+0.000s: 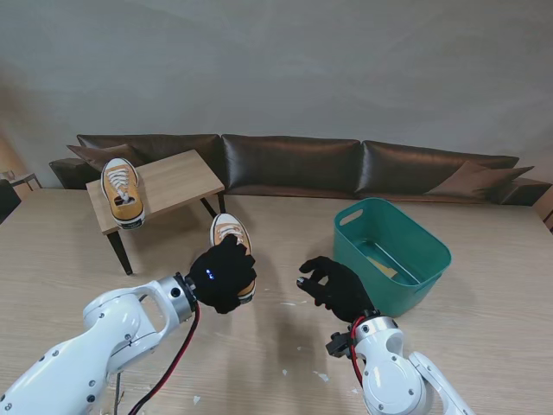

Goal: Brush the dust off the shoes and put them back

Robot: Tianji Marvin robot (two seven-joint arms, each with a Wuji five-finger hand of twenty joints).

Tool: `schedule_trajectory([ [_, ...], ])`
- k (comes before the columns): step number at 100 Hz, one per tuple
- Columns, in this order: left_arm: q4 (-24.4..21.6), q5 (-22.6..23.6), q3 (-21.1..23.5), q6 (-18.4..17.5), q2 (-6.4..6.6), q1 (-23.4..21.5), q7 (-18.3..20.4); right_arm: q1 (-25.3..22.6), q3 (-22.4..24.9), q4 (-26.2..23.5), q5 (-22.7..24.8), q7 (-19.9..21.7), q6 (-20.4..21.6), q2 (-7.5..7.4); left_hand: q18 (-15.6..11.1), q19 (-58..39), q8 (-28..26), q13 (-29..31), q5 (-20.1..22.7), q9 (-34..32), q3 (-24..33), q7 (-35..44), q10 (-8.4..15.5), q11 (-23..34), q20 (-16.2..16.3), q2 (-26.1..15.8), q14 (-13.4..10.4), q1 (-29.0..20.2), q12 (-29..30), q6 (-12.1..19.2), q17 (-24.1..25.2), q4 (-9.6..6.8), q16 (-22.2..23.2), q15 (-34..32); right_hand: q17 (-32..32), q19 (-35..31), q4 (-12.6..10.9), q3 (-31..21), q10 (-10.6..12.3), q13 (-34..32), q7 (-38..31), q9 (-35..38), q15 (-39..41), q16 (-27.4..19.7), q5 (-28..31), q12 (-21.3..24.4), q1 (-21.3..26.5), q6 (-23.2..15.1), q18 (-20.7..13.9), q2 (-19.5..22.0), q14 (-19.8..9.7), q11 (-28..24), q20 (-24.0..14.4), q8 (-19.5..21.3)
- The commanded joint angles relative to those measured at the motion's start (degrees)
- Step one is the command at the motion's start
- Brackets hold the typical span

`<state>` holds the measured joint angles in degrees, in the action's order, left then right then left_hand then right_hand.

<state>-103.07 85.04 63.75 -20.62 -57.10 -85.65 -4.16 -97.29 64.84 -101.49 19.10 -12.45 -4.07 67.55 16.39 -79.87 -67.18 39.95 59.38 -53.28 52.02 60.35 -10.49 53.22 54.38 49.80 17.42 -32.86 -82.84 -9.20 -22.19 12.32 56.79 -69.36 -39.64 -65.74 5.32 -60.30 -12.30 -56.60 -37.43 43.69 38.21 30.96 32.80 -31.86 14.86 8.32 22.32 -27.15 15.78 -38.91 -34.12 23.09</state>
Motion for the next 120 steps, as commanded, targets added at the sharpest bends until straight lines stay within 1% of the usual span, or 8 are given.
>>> schedule_trajectory([
  [1, -1.9, 0.41, 1.19, -0.53, 0.11, 1.7, 0.08, -0.17, -0.16, -0.02, -0.02, 0.71, -0.04, 0.13, -0.47, -2.9, -9.02, 2.83, 8.11, -1.56, 6.99, 39.06, 3.68, 0.04, -0.81, -3.34, -0.32, -8.36, -0.82, 5.21, -0.7, -2.54, -0.56, 0.29, 14.36, 0.69, -1.1, 0.35, 0.28, -0.07, -0.8, 1.15, 0.46, 0.56, -1.88, 0.78, -1.04, 0.03, 1.16, 1.25, 0.31, -0.13, -1.04, -0.43],
  [30, -2.25, 1.2, 4.08, -4.03, 0.21, 5.27, -1.33, -0.09, -0.08, 0.07, -0.16, 0.75, -0.02, 0.14, -0.93, -3.23, -9.13, 3.32, 7.99, -1.83, 7.08, 39.03, 4.16, -0.27, -1.78, -3.54, -0.83, -7.67, -0.4, 5.75, -1.03, -2.52, -0.88, 0.5, 14.37, 0.7, -1.11, 0.33, 0.26, -0.01, -0.8, 1.11, 0.45, 0.56, -1.78, 0.78, -1.01, 0.08, 1.24, 1.3, 0.33, -0.1, -1.03, -0.44],
  [48, -0.73, 1.01, 4.47, -4.72, 0.24, 7.61, -1.96, -0.03, -0.09, 0.11, -0.33, 0.77, -0.13, 0.16, -0.88, -3.41, -9.19, 3.31, 7.98, -1.81, 7.06, 39.01, 4.13, -0.27, -2.12, -3.7, -0.82, -7.58, -0.34, 5.77, -1.12, -2.51, -0.93, 0.48, 14.34, 0.68, -1.11, 0.33, 0.21, 0.02, -0.78, 1.19, 0.43, 0.56, -1.8, 0.77, -1.01, 0.09, 1.19, 1.29, 0.32, -0.15, -1.03, -0.45],
  [62, 1.52, 0.45, 4.4, -4.25, 0.2, 9.14, -2.92, 0.22, -0.26, 0.38, -0.86, 0.84, -0.5, 0.25, -0.93, -3.46, -9.32, 3.31, 7.77, -1.92, 7.02, 39.03, 4.2, -0.34, -2.44, -3.74, -0.82, -7.5, -0.22, 6.03, -1.14, -2.49, -0.96, 0.47, 14.36, 0.69, -1.12, 0.34, 0.16, -0.04, -0.76, 1.23, 0.47, 0.57, -1.8, 0.76, -0.98, 0.1, 1.19, 1.3, 0.26, -0.16, -1.02, -0.45],
  [86, 8.27, -1.15, 4.54, -4.05, 0.28, 13.54, -4.96, 2.14, -1.73, 1.51, -2.67, 0.99, -2.64, 0.66, -0.89, -3.56, -9.49, 3.31, 7.77, -1.94, 6.99, 38.98, 4.19, -0.34, -2.88, -3.78, -0.82, -7.76, -0.37, 6.12, -1.11, -2.33, -1.0, 0.45, 14.41, 0.68, -1.09, 0.21, 0.18, -0.01, -0.82, 1.2, 0.51, 0.58, -1.81, 0.76, -0.96, 0.2, 1.22, 1.22, 0.4, -0.19, -1.02, -0.44],
  [96, 12.25, -2.07, 4.3, -4.39, 0.37, 16.49, -6.47, 3.41, -2.33, 1.87, -3.04, 1.41, -3.89, 0.75, -0.78, -3.52, -9.56, 3.3, 7.69, -1.95, 6.9, 38.95, 3.89, -0.49, -3.03, -3.76, -0.82, -8.01, -0.45, 5.91, -0.95, -2.12, -1.01, 0.46, 14.41, 0.68, -1.08, 0.18, 0.23, 0.01, -0.85, 1.09, 0.5, 0.57, -1.97, 0.77, -1.03, 0.13, 1.22, 1.26, 0.32, -0.18, -1.0, -0.43],
  [106, 16.6, -2.41, 3.61, -4.48, 0.56, 19.76, -8.9, 4.64, -2.57, 2.18, -3.27, 1.68, -5.15, 0.86, -0.71, -3.43, -9.65, 3.25, 7.56, -1.88, 6.63, 38.88, 3.74, -0.79, -3.19, -3.84, -0.62, -8.23, -0.51, 5.67, -0.8, -1.92, -1.14, 0.78, 14.4, 0.67, -1.08, 0.16, 0.2, -0.02, -0.94, 1.16, 0.53, 0.57, -2.03, 0.76, -1.06, 0.06, 1.18, 1.31, 0.28, -0.25, -0.99, -0.41],
  [120, 22.69, -3.27, 1.52, -4.34, 0.76, 24.58, -11.53, 6.63, -2.77, 3.22, -3.92, 2.12, -6.87, 1.05, -0.64, -3.39, -9.76, 3.22, 7.45, -1.87, 6.46, 38.81, 3.66, -0.99, -3.28, -3.89, -0.5, -8.37, -0.63, 5.52, -0.64, -1.8, -1.19, 0.98, 14.41, 0.68, -1.08, 0.09, 0.2, 0.02, -0.99, 1.13, 0.5, 0.55, -2.07, 0.77, -1.01, 0.15, 1.1, 1.3, 0.42, -0.26, -0.97, -0.42],
])
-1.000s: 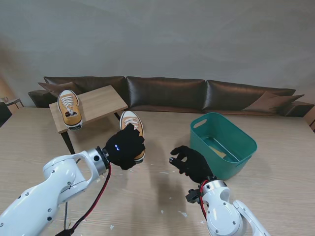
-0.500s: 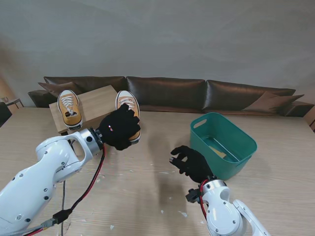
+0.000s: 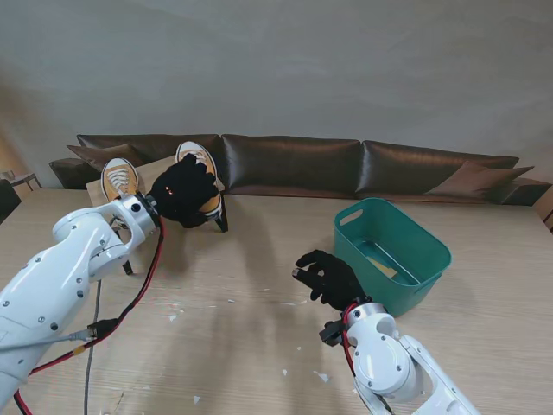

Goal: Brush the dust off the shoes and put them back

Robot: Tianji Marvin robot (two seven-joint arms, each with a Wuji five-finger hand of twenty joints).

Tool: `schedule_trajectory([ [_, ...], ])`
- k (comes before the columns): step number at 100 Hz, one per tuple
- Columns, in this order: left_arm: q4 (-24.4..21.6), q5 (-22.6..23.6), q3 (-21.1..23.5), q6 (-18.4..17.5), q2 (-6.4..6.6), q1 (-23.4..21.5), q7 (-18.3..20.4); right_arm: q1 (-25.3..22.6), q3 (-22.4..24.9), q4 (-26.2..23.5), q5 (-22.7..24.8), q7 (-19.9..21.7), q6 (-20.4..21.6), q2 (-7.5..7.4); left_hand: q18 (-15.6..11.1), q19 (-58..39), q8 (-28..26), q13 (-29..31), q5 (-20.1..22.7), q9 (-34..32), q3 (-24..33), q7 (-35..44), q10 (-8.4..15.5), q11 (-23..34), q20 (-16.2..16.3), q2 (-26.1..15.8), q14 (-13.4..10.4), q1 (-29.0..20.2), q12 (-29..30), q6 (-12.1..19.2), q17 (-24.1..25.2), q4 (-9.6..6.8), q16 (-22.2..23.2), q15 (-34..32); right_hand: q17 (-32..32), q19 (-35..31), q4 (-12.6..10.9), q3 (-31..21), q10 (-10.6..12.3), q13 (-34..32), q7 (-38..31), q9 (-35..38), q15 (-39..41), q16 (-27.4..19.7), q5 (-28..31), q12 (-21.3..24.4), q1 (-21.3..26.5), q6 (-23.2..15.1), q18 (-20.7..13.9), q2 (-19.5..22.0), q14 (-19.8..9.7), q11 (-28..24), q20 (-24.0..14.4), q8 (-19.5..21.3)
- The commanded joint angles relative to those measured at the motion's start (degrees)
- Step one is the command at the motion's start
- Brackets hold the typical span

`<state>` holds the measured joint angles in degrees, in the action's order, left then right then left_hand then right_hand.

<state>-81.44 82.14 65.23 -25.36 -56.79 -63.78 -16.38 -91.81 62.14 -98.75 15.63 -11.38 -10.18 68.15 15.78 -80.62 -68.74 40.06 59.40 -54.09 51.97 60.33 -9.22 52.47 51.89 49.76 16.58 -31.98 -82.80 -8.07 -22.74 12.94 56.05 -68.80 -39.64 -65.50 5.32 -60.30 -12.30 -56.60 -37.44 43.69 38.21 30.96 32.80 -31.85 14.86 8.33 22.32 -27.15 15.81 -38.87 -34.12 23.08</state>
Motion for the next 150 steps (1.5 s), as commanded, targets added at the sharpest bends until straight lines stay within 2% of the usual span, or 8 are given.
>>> schedule_trajectory([
  [1, 1.56, -0.47, -0.18, 0.38, 0.46, 3.1, 0.54, 1.31, -0.09, 0.59, -0.53, 1.08, -0.88, 0.47, -0.04, -2.62, -8.2, 3.11, 7.43, -1.06, 6.5, 38.82, 2.39, -0.26, -0.8, -3.92, 0.34, -9.17, -0.67, 4.38, -0.08, -2.41, -0.45, 0.41, 14.43, 0.44, -1.08, 0.09, 0.19, 0.03, -0.98, 1.12, 0.51, 0.55, -2.08, 0.77, -1.02, 0.13, 1.1, 1.29, 0.41, -0.3, -0.96, -0.41],
  [44, 17.5, -3.61, -10.99, 2.04, 1.06, 15.18, -4.06, 5.66, -1.48, 5.05, -3.96, 1.69, -2.92, 1.25, -0.47, -2.22, -8.8, 2.5, 6.13, -0.47, 5.85, 38.36, 2.27, -1.26, -1.24, -4.62, 0.38, -8.75, 0.04, 3.92, 0.37, -2.32, -0.6, 1.25, 14.63, 0.47, -1.02, 0.02, 0.07, 0.28, -1.07, 1.02, 0.59, 0.54, -2.19, 0.81, -0.97, 0.21, 1.18, 1.43, 0.48, -0.35, -0.95, -0.5],
  [73, 20.9, -5.25, -13.56, 4.21, 1.05, 17.41, -2.39, 7.0, -2.13, 7.66, -5.46, 1.81, -2.82, 1.59, -1.18, -0.72, -7.08, -0.27, -0.38, 3.4, 4.49, 29.87, 1.54, -3.24, -1.67, -4.05, 0.14, -6.02, 7.19, 5.24, 2.81, -4.36, -0.55, 3.34, 14.73, 0.44, -1.01, -0.01, -0.02, 0.33, -1.17, 0.96, 0.66, 0.53, -2.25, 0.83, -0.82, 0.27, 1.13, 1.52, 0.67, -0.41, -0.96, -0.55],
  [98, 20.5, -5.43, -14.12, 5.35, 1.08, 17.58, 1.8, 7.59, -2.42, 9.17, -6.62, 1.46, -2.62, 1.93, -1.67, 0.97, 0.19, -3.18, -6.77, 6.58, 2.65, 15.69, 0.15, -5.84, -0.85, -5.01, 0.37, -2.77, 9.43, 5.01, 5.71, -4.03, -0.29, 5.02, 14.81, 0.41, -1.0, -0.15, -0.06, 0.42, -1.24, 0.9, 0.7, 0.51, -2.31, 0.85, -0.79, 0.3, 1.16, 1.61, 0.72, -0.46, -0.98, -0.58],
  [118, 19.36, -5.17, -13.48, 6.99, 1.07, 16.84, 5.56, 8.02, -2.54, 10.7, -7.41, 0.97, -2.2, 2.22, -1.69, 2.41, 13.94, -5.48, -12.33, 8.95, -4.7, 2.93, -1.39, -8.6, -0.08, -6.27, 0.99, -3.84, 11.53, 3.95, 7.99, 0.04, -0.18, 6.79, 14.92, 0.44, -0.98, -0.19, -0.22, 0.44, -1.34, 0.93, 0.77, 0.52, -2.2, 0.87, -0.78, 0.35, 1.16, 1.52, 0.87, -0.48, -0.97, -0.61],
  [130, 18.64, -5.12, -12.94, 7.61, 1.0, 16.29, 6.35, 8.35, -2.8, 11.65, -7.77, 0.91, -1.79, 2.34, -1.95, 2.22, 18.23, -5.48, -15.24, 9.28, -5.21, -5.63, -1.35, -7.77, 0.66, -8.44, 0.74, -2.3, 10.94, 1.38, 7.99, -1.45, 0.47, 5.72, 14.92, 0.42, -0.97, -0.27, -0.22, 0.5, -1.33, 0.96, 0.76, 0.5, -2.17, 0.87, -0.72, 0.35, 1.17, 1.62, 0.88, -0.49, -0.98, -0.65],
  [137, 18.19, -4.58, -12.62, 8.25, 1.01, 15.89, 6.3, 8.49, -2.94, 12.02, -8.02, 0.85, -1.58, 2.41, -1.95, 2.72, 21.13, -6.44, -16.29, 10.34, -3.4, -12.87, -1.79, -8.25, 0.95, -10.55, 0.93, 0.55, 11.14, -0.9, 8.87, -4.85, 0.48, 6.06, 14.97, 0.44, -0.96, -0.25, -0.23, 0.52, -1.32, 0.91, 0.75, 0.49, -2.19, 0.88, -0.71, 0.38, 1.2, 1.59, 0.89, -0.49, -0.98, -0.66],
  [150, 16.39, -3.26, -11.14, 9.57, 1.03, 14.68, 6.8, 8.5, -2.98, 12.06, -8.11, 1.09, -1.42, 2.35, -1.63, 2.93, 25.63, -6.59, -17.52, 10.76, -5.05, -21.27, -2.29, -9.43, 1.4, -12.31, 1.24, 1.96, 12.28, -4.13, 8.98, -5.67, 0.43, 6.67, 14.97, 0.44, -0.95, -0.2, -0.2, 0.57, -1.32, 0.87, 0.76, 0.49, -2.17, 0.89, -0.74, 0.35, 1.19, 1.69, 0.93, -0.48, -0.97, -0.68],
])
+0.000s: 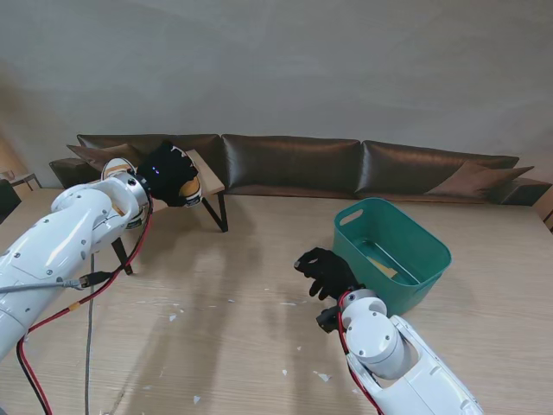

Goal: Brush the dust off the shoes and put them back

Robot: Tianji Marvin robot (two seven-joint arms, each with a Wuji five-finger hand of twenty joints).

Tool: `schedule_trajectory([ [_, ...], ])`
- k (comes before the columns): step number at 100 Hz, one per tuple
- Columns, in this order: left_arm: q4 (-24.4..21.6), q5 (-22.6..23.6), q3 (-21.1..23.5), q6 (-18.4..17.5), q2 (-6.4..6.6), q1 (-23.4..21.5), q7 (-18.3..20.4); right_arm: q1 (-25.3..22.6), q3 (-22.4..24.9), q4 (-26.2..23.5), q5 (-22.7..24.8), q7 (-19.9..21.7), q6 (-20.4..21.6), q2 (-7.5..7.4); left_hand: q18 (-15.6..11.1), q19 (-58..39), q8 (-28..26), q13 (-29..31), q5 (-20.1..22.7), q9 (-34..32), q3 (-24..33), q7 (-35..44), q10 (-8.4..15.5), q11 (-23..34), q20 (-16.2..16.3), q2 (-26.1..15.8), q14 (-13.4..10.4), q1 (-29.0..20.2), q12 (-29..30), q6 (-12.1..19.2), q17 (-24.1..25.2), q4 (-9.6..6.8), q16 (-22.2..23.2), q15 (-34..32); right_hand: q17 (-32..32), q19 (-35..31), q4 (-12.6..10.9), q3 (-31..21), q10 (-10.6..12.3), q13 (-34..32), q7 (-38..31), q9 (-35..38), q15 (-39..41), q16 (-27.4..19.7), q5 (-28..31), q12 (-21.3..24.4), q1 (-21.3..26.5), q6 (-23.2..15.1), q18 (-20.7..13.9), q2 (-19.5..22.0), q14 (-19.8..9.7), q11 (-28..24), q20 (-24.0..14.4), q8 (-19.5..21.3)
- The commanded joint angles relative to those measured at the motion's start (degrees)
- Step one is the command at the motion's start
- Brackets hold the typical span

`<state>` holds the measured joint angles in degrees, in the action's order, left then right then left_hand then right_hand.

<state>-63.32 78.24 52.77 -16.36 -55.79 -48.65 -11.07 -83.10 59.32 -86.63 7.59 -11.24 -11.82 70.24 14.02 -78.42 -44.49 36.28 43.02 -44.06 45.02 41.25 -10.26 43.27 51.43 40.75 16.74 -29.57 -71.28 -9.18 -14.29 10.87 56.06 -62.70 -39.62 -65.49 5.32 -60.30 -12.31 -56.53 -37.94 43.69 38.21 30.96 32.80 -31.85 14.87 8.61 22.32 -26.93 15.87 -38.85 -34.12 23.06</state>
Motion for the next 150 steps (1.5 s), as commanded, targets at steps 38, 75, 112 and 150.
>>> schedule_trajectory([
  [38, -4.87, 0.76, 4.86, -0.6, -0.1, -2.15, 6.45, -0.1, -0.24, 0.02, -0.67, 0.8, 0.2, 0.41, 0.69, 1.65, 8.98, -4.12, 0.58, 1.65, -0.43, -15.81, -2.85, -3.42, 2.54, -4.48, 2.11, -0.11, 2.75, -5.37, 2.06, -3.96, 0.54, 2.02, 15.03, 0.41, -0.95, -0.12, -0.29, 0.45, -0.85, 1.09, 0.84, 0.49, -1.87, 0.89, -0.69, 0.3, 1.19, 1.46, 0.88, -0.57, -1.0, -0.72],
  [75, -14.06, 2.37, 12.35, -2.34, -0.74, -7.9, 4.64, -0.33, -0.29, -0.18, -0.22, 0.3, 1.33, 0.41, 0.87, 15.38, 20.95, -14.16, -8.44, 8.38, -15.84, -30.53, -7.7, -31.65, -6.16, -17.67, 4.57, -0.1, 38.97, -6.83, 11.73, -6.72, -18.48, 33.64, 15.08, 0.41, -0.89, -0.01, -0.2, 1.06, -0.73, -0.12, 0.6, 0.4, -1.94, 0.91, -0.88, -0.1, 1.06, 1.13, 0.63, -0.36, -0.99, -0.78],
  [112, -29.02, -22.79, 16.2, -3.08, -4.71, -18.5, 14.57, -3.11, 1.57, -3.91, 2.47, -1.07, 4.4, -0.17, 2.72, 33.81, 21.43, -12.54, -6.95, 8.27, -19.33, -30.79, -6.58, -37.34, -17.56, -20.03, 4.42, -3.81, 49.4, -4.94, 11.0, -7.24, -29.63, 47.86, 17.74, 1.66, -0.75, 1.46, 1.17, 7.13, 0.02, -6.3, -1.04, -0.04, -2.87, 0.79, -1.64, -2.59, 0.56, 0.08, 0.06, 0.02, -0.93, -0.82],
  [150, -35.06, -44.77, 11.35, 6.91, -7.26, -30.78, 14.82, -10.93, 7.36, -12.58, 6.59, 0.38, 8.27, -2.05, 3.14, 44.69, 23.36, -14.23, -8.43, 10.56, -20.13, -32.99, -6.31, -38.82, -22.69, -19.6, 4.61, -7.19, 53.33, -4.22, 11.17, -7.25, -34.66, 53.19, 21.98, 11.21, -1.05, 3.76, 3.98, 13.6, 1.9, -11.05, -10.38, -4.76, -4.15, 2.36, -2.14, -4.88, 0.16, -0.21, -1.0, 2.57, 1.14, 0.08],
])
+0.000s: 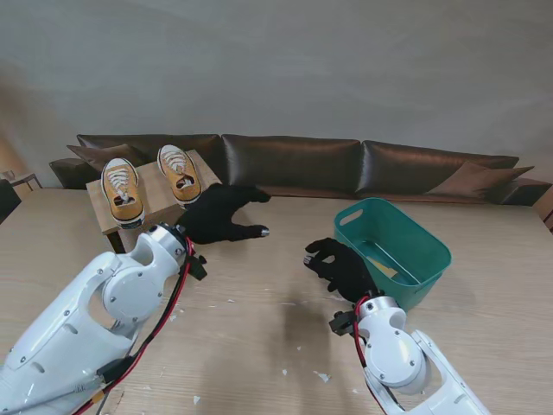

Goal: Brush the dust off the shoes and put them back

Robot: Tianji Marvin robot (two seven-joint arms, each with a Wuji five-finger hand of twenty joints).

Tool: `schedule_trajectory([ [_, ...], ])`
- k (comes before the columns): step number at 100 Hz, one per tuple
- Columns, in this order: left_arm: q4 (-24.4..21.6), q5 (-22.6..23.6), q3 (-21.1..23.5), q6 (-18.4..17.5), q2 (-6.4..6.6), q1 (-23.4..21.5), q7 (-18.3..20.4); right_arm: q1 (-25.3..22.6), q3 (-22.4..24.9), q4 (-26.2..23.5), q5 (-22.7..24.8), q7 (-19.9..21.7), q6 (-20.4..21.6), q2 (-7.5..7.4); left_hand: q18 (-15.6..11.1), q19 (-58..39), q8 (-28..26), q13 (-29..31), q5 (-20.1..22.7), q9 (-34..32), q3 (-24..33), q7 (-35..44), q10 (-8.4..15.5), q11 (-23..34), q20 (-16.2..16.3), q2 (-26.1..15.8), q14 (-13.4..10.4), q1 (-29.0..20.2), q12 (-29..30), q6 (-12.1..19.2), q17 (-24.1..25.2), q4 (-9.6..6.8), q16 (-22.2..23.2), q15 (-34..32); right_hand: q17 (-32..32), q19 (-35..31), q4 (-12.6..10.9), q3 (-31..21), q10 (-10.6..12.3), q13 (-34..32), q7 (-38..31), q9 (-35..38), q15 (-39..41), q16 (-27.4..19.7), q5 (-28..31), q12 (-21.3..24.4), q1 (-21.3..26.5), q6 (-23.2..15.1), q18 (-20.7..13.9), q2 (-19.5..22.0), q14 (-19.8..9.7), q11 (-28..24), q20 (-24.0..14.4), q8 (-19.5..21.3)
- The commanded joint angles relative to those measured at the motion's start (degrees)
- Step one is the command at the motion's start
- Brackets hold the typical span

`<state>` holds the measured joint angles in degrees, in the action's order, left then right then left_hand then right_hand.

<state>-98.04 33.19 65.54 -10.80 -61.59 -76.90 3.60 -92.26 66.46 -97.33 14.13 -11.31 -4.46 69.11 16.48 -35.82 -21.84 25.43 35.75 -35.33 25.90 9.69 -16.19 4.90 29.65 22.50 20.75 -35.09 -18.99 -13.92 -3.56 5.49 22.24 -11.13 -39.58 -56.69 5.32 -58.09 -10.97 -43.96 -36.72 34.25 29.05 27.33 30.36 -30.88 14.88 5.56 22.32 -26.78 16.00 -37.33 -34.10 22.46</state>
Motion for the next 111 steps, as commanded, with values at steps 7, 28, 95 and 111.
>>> schedule_trajectory([
  [7, -0.5, -2.73, -2.14, 2.71, -2.02, -4.38, -1.33, -2.7, 0.98, -2.52, 0.29, 0.78, 2.06, -1.14, 1.19, 2.53, 0.91, -2.99, -1.51, 1.55, -0.93, -1.64, -0.4, -0.33, -0.95, -1.2, 0.92, -2.25, 1.15, 0.2, 0.05, -1.89, -0.93, 1.62, 22.32, 3.93, -1.05, 1.77, 3.02, 1.63, 1.0, -1.82, -3.2, -2.14, -1.99, 2.06, -2.26, -2.26, 0.06, -0.27, -1.3, 1.88, 1.62, 0.8],
  [28, 0.13, -10.39, -3.04, 4.39, -3.67, -9.7, -6.01, -4.22, 2.04, -2.48, 0.91, 1.54, 5.39, -1.6, 1.38, 5.26, 1.27, -3.43, -1.25, 1.51, -0.71, -1.63, -1.26, -0.4, -1.21, -0.71, 1.32, -3.78, 1.47, -0.73, -0.15, -1.85, -1.44, 2.37, 23.73, 7.36, -1.09, 2.57, 4.27, 3.83, 1.71, -3.08, -7.56, -4.26, -3.0, 3.63, -2.4, -3.14, -0.71, -0.07, -1.9, 3.89, 2.51, 1.07],
  [95, 2.55, -19.89, -1.45, 3.13, -5.93, -18.67, -12.99, -4.77, 1.76, 0.44, 1.0, 3.01, 10.7, -2.16, 2.17, 21.13, 1.76, -5.38, -1.92, 2.06, -1.61, -1.98, -2.66, -0.58, 4.4, -0.09, 2.15, -6.29, 1.48, -2.16, -2.87, -1.91, -1.91, 4.21, 25.35, 13.16, -1.18, 3.09, 4.63, 6.03, 2.41, -4.94, -11.11, -5.77, -4.21, 5.26, -2.53, -3.84, -1.57, 0.29, -2.55, 5.25, 2.36, 1.67],
  [111, 2.5, -19.96, -1.23, 3.53, -5.97, -19.27, -13.22, -4.64, 1.61, 0.44, 1.02, 3.42, 10.51, -2.24, 1.9, 21.89, 1.69, -5.96, -1.73, 2.29, -1.7, -1.9, -2.73, -0.62, 4.9, -0.18, 2.19, -6.53, 1.43, -2.19, -2.29, -1.94, -1.96, 4.52, 25.21, 13.59, -1.19, 2.99, 4.43, 5.89, 2.23, -4.83, -10.97, -5.7, -4.3, 5.33, -2.5, -3.27, -1.52, 0.5, -2.46, 5.15, 1.93, 1.82],
])
